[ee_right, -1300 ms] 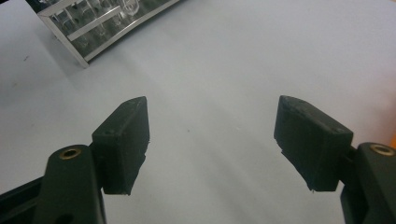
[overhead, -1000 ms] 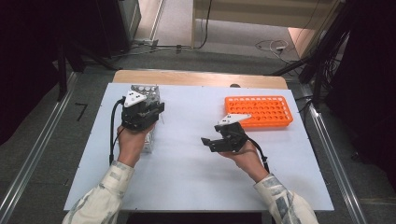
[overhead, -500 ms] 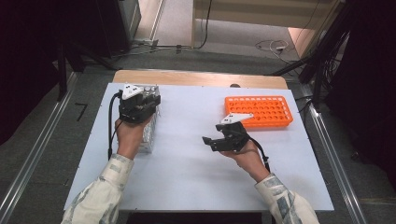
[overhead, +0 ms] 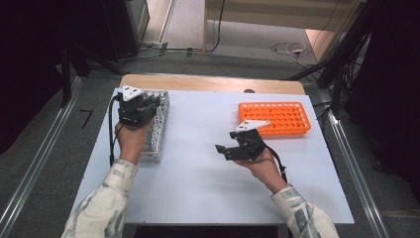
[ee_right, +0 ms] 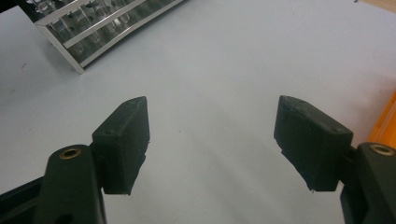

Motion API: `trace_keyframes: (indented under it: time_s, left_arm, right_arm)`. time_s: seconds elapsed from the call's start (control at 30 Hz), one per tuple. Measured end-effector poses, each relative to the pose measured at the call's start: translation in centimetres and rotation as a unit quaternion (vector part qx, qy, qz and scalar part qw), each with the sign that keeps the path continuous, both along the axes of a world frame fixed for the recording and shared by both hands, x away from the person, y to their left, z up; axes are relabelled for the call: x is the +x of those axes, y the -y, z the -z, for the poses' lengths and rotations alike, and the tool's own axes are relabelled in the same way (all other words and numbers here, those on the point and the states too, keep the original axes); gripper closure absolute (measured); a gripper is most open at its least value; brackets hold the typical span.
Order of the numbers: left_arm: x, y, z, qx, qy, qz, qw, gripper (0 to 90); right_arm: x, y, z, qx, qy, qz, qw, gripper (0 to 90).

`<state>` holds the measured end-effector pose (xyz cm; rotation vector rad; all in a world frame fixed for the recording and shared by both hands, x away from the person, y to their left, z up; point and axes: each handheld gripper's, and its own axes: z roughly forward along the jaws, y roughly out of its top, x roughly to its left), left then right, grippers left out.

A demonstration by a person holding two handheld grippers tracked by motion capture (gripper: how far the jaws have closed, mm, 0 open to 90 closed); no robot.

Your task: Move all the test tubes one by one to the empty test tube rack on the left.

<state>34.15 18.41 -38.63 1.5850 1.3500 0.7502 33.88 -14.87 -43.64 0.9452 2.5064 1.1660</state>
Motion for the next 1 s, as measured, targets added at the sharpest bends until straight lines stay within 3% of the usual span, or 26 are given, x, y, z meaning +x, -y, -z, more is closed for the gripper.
trace_keyframes:
  time_s: [0.7, 1.0]
  left_arm:
    - [0.0, 0.4, 2.3, 0.031, -0.018, -0.004, 0.9993, 74.9]
    - [0.0, 0.6, 3.2, 0.033, -0.022, -0.004, 0.9992, 74.3]
  right_arm:
    - [0.0, 0.0, 0.1, -0.004, 0.000, 0.003, 1.0000, 25.2]
    - [0.1, 0.0, 0.2, -0.006, -0.002, 0.002, 1.0000, 25.2]
